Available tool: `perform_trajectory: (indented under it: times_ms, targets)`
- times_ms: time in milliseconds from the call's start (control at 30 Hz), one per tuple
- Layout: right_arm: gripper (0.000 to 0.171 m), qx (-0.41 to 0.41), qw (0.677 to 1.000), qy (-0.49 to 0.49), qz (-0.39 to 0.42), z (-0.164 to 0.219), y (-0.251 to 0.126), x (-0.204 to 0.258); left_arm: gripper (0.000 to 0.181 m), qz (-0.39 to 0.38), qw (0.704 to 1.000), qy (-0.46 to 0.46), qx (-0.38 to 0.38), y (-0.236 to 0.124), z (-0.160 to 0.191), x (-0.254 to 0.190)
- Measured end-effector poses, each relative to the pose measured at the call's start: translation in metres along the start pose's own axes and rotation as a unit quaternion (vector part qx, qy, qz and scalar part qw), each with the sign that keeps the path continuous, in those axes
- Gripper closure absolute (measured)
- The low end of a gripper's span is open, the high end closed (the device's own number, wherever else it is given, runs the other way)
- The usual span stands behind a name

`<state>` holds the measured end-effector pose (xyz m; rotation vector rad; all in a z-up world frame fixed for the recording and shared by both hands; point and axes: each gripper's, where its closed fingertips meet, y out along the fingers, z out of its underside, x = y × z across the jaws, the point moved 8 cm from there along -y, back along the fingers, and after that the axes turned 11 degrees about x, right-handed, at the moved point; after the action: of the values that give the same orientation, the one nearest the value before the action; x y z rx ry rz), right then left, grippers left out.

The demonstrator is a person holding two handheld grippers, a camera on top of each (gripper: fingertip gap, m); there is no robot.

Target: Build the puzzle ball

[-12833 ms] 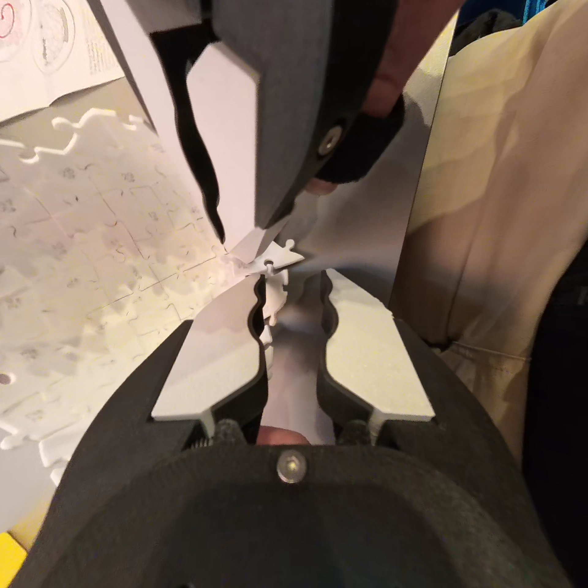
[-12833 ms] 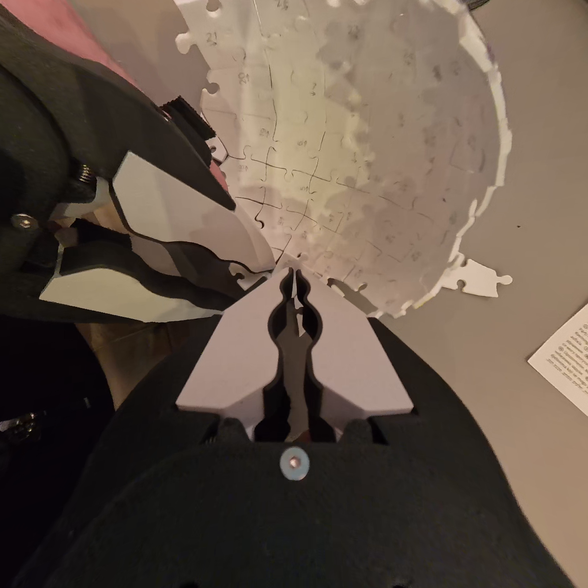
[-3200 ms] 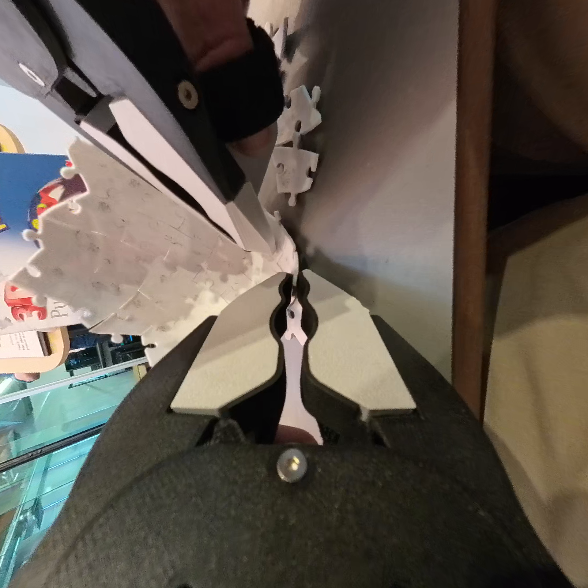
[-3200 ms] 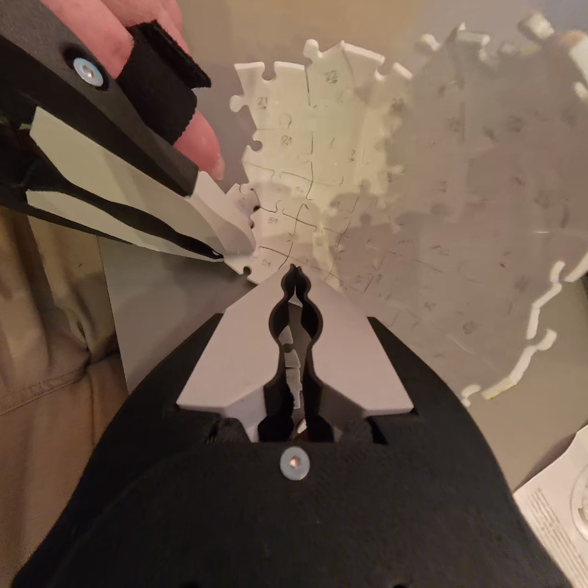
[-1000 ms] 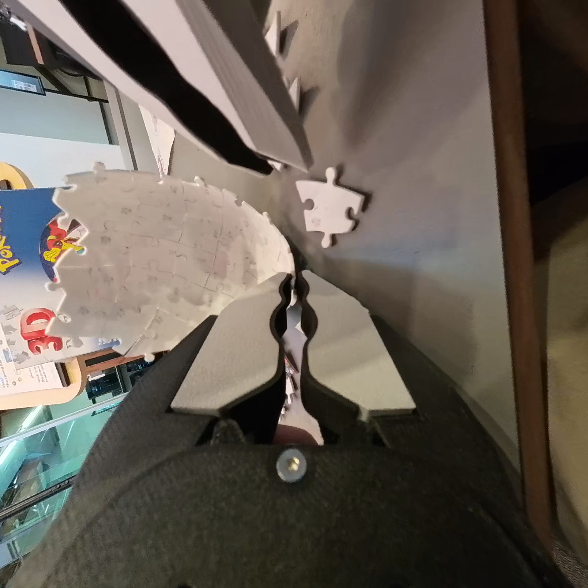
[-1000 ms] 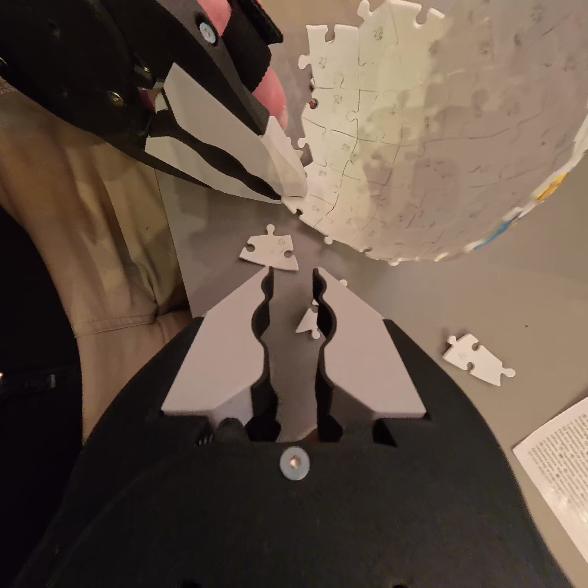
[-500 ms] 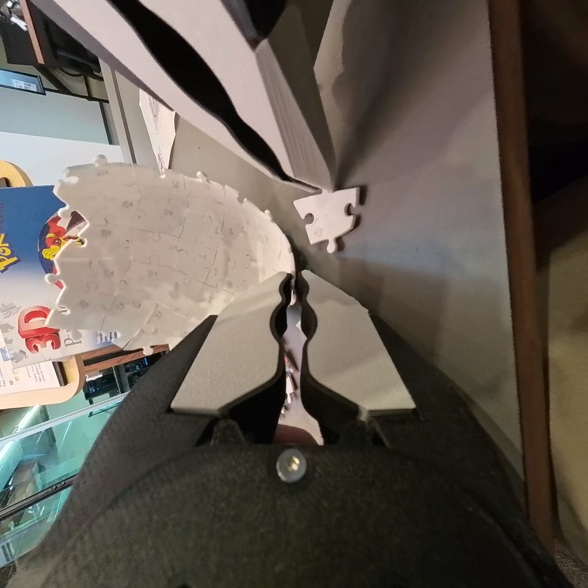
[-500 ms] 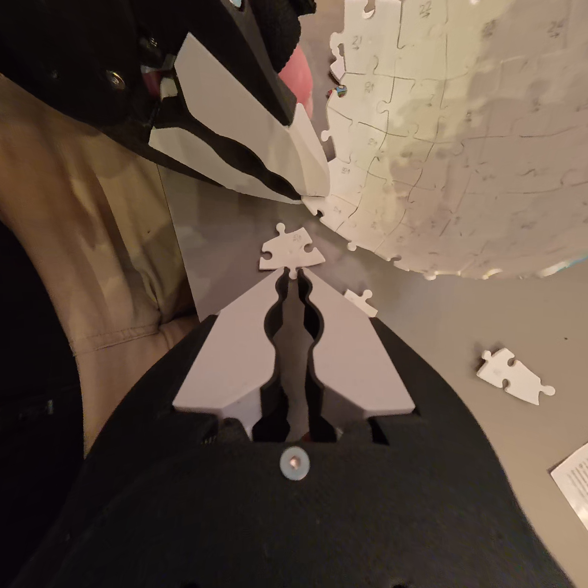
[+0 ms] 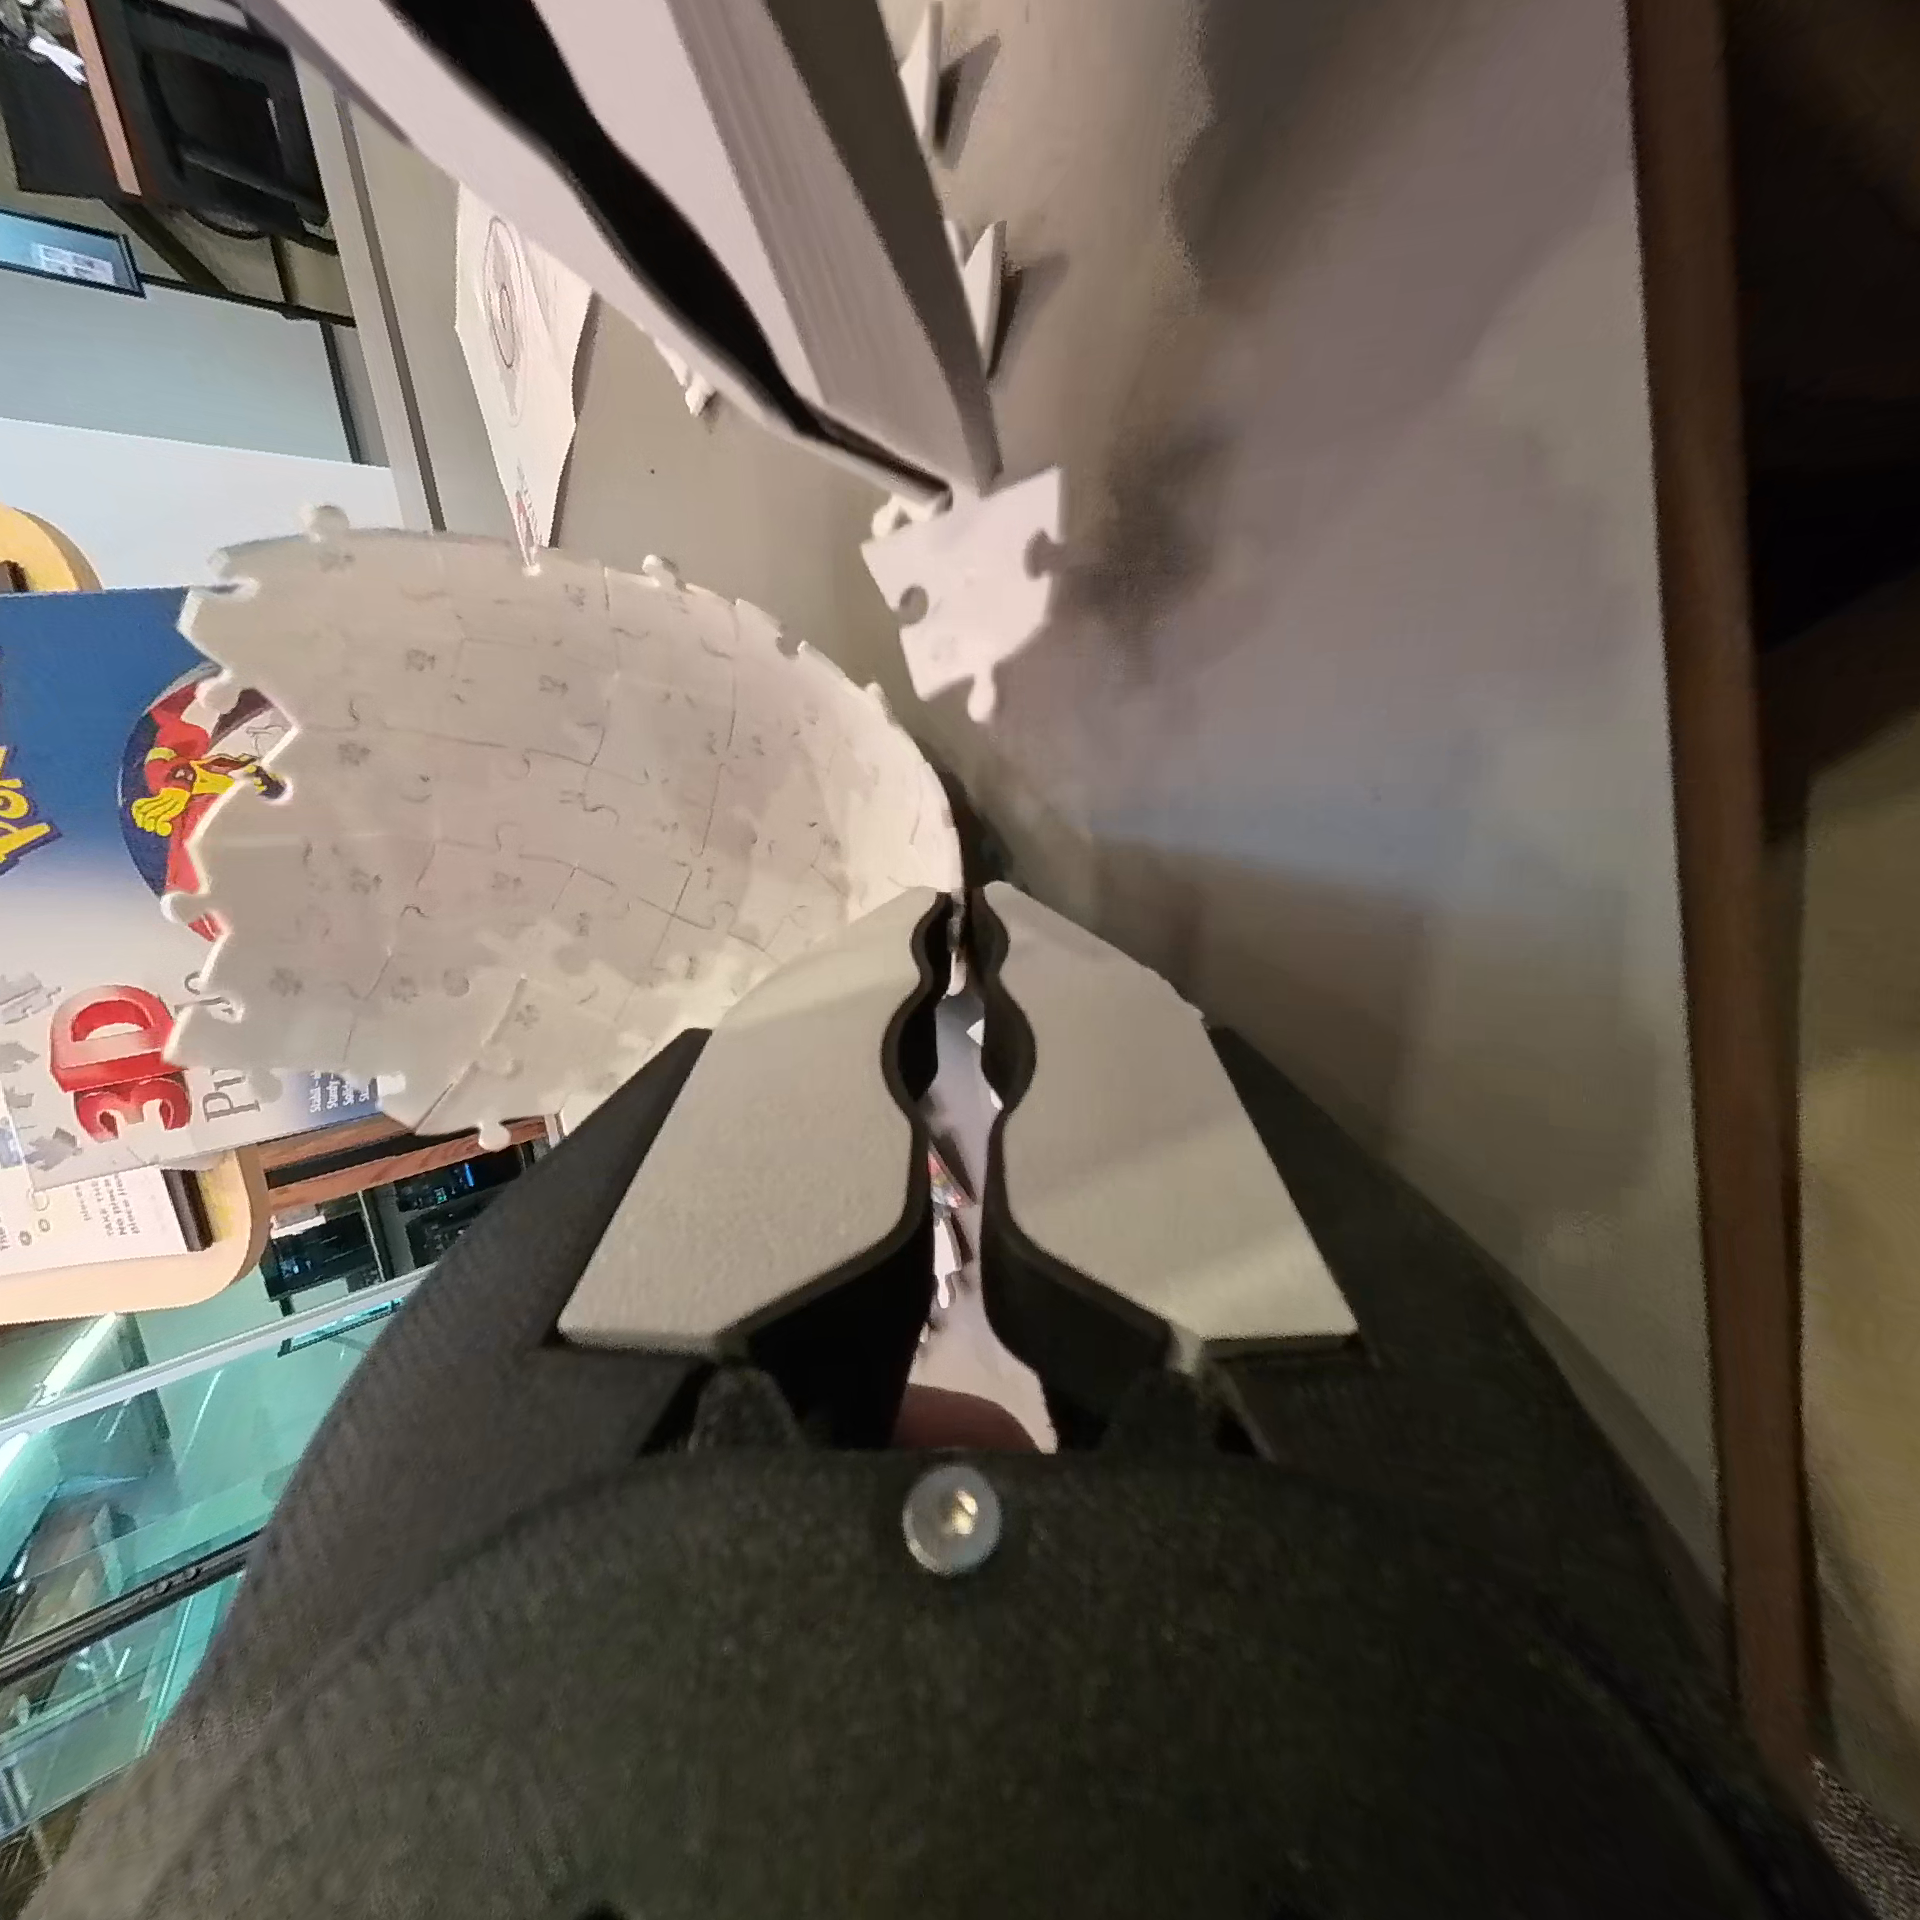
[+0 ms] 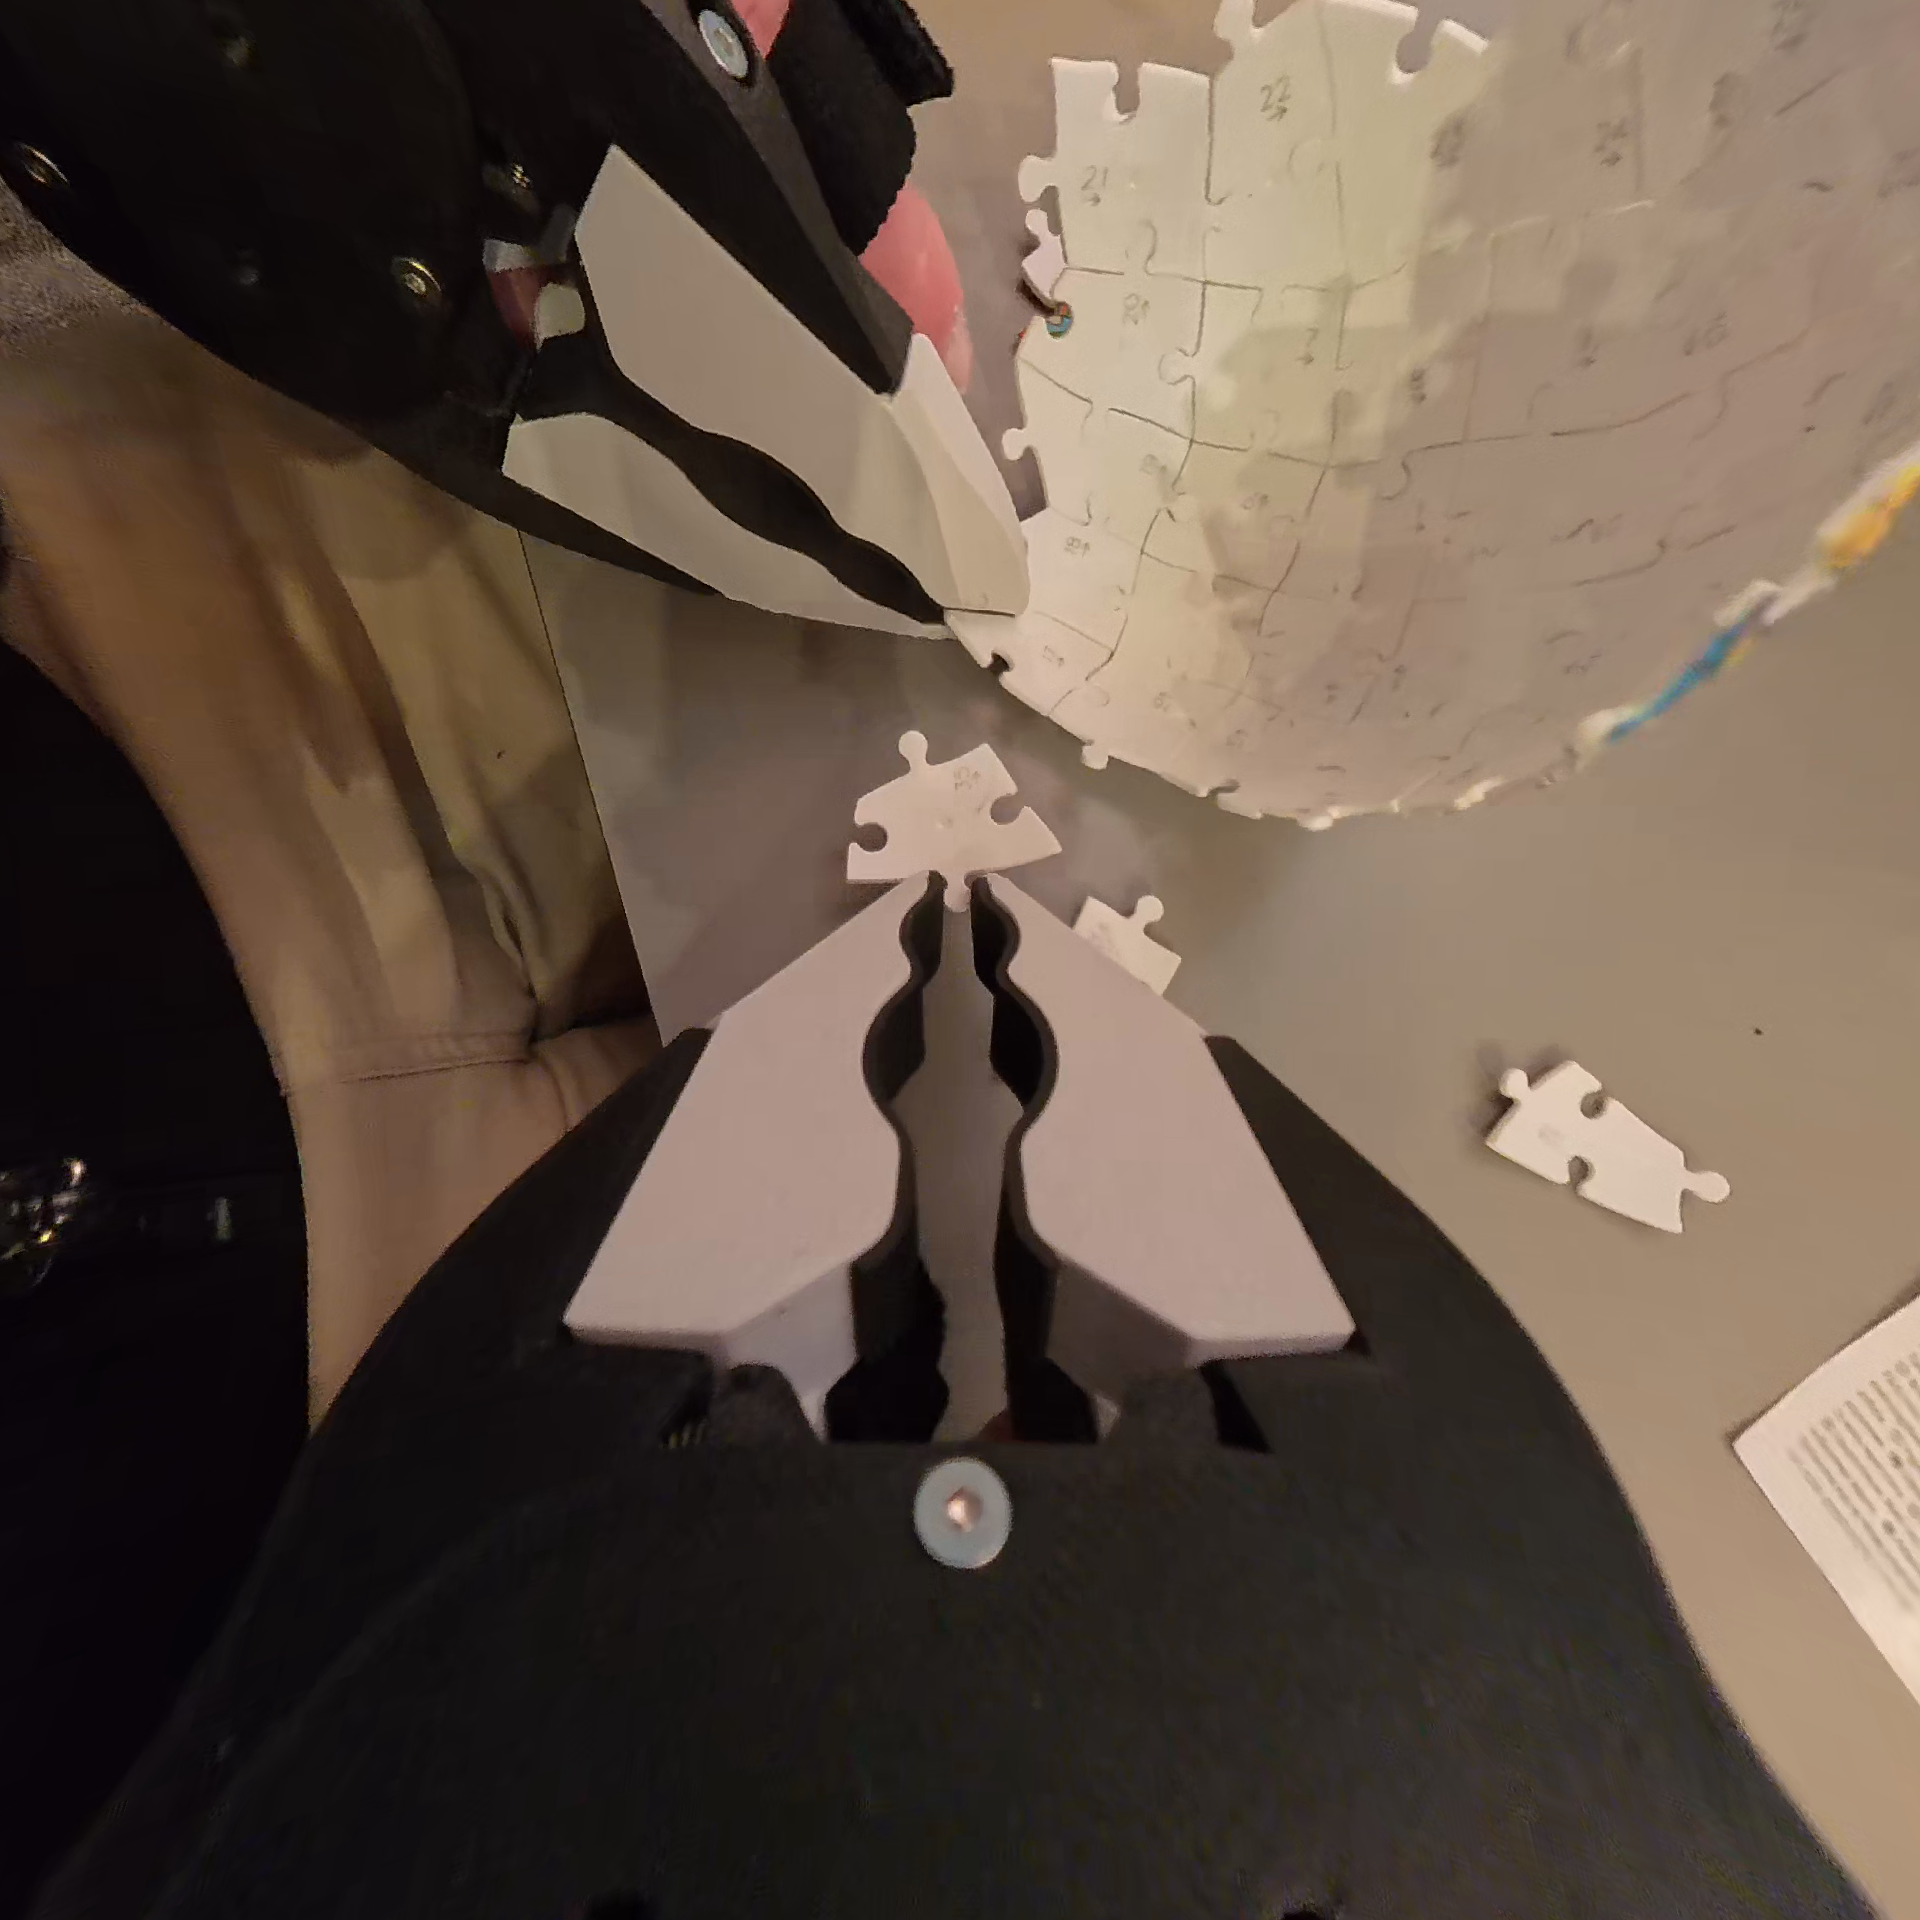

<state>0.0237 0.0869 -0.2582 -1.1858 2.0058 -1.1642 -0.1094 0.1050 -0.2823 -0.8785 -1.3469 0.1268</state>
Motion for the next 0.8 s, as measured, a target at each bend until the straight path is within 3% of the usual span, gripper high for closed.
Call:
perform_trajectory:
  times_ms: [267,800]
  targets:
    - [0.168,0.007,1.000,0.010,0.008,0.019,-0.011,-0.001,0.178,-0.002,1.000,-0.002,0.001,0.001,-0.001,0.000]
    - [0.168,0.036,0.996,-0.083,-0.009,0.010,0.004,-0.001,0.178,-0.003,1.000,0.002,0.005,0.003,-0.003,0.001]
